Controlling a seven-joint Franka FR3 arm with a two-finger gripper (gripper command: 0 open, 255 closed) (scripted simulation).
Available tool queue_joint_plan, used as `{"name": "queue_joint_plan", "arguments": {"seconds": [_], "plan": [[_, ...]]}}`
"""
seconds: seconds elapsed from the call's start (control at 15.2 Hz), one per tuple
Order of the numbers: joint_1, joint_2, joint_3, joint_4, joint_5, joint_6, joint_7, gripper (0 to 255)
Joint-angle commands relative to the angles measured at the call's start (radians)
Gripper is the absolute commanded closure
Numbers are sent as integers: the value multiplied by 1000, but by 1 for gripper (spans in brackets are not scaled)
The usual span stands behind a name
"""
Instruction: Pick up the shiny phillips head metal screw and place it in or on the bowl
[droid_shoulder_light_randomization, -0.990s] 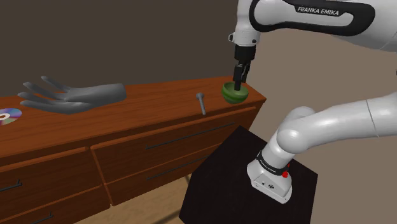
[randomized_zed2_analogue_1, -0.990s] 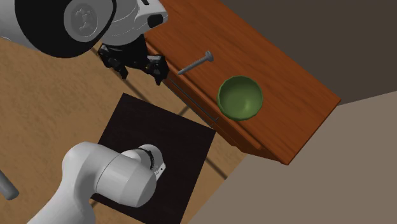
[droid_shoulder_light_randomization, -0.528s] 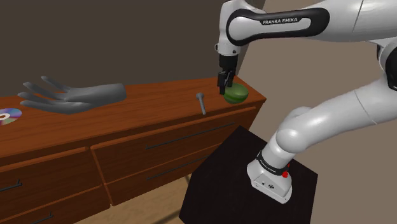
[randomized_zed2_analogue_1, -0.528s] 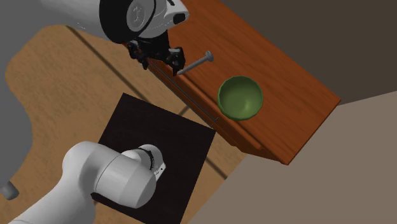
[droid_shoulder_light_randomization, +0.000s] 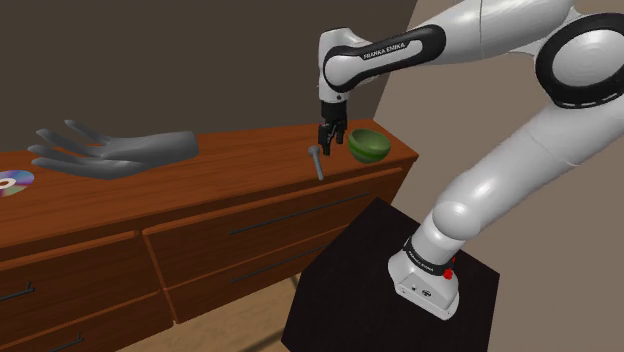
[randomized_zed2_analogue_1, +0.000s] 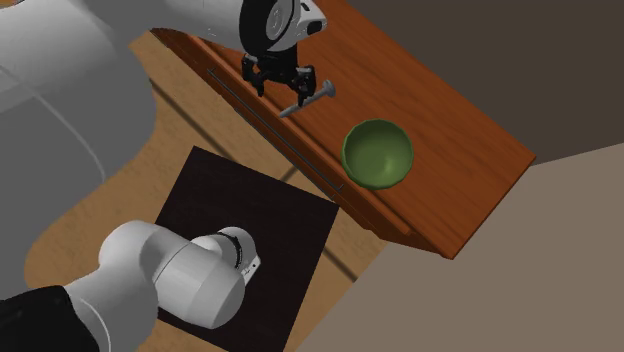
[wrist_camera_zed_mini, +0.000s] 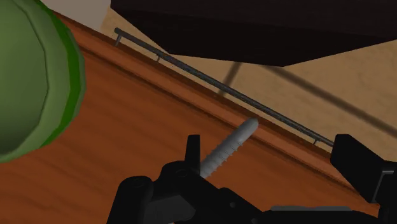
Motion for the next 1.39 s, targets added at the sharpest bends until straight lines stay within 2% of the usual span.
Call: {"name": "queue_joint_plan", "arguments": {"seconds": [0.0, 0.26, 0.79, 1.32], "plan": [[-4, 81, 1, 38, -9, 41, 13, 0], [-15, 237, -6, 119, -30, 112, 31, 0], [-18, 279, -10, 53, -40, 219, 37, 0], [-18, 279, -10, 53, -40, 219, 36, 0]]}}
